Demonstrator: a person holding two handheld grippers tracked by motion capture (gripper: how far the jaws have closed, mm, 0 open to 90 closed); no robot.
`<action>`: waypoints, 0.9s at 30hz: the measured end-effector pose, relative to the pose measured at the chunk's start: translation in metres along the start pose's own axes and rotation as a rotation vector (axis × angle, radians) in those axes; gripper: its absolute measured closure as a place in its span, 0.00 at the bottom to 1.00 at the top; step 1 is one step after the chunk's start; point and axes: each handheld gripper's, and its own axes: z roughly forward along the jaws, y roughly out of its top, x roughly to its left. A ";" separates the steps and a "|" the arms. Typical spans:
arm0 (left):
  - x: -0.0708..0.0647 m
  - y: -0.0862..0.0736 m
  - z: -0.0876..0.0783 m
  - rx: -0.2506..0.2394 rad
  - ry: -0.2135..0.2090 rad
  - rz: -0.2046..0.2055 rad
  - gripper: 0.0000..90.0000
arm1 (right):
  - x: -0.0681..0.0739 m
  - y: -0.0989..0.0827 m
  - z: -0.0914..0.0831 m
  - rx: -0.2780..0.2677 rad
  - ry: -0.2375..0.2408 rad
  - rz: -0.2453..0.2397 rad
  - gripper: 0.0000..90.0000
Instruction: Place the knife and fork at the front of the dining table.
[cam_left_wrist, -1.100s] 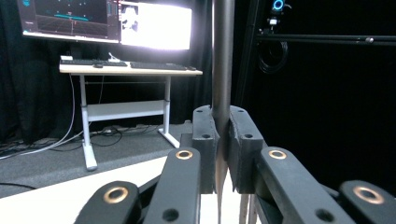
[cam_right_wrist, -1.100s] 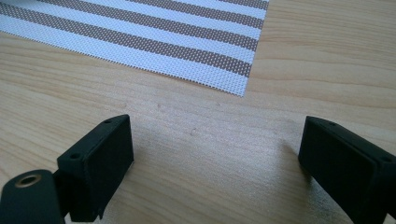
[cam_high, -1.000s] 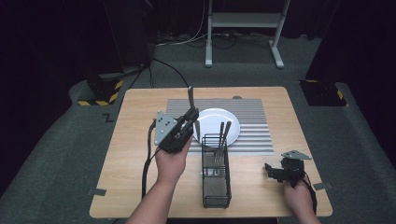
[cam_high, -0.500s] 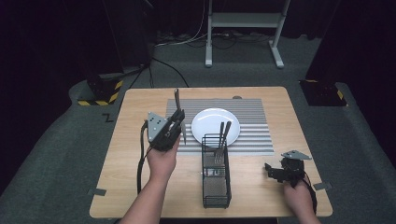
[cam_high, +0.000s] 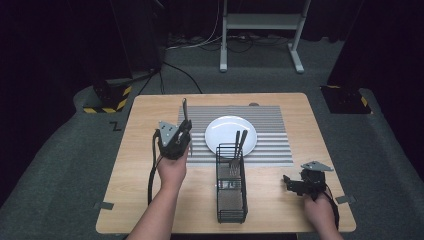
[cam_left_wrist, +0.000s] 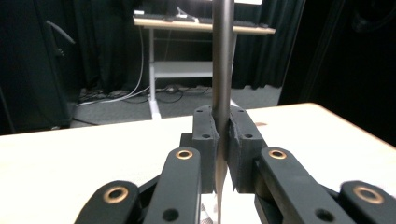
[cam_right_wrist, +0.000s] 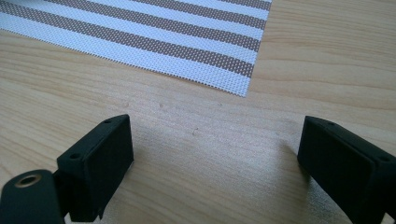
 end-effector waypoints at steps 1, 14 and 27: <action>0.001 -0.003 0.003 0.011 0.010 0.005 0.92 | 0.000 0.000 0.000 0.000 0.000 0.000 0.11; 0.007 -0.017 0.020 0.070 0.040 -0.003 0.91 | 0.000 0.000 0.000 0.000 0.000 0.000 0.11; 0.014 -0.028 0.035 0.123 0.087 -0.035 0.91 | 0.000 0.000 0.000 0.000 0.000 0.000 0.11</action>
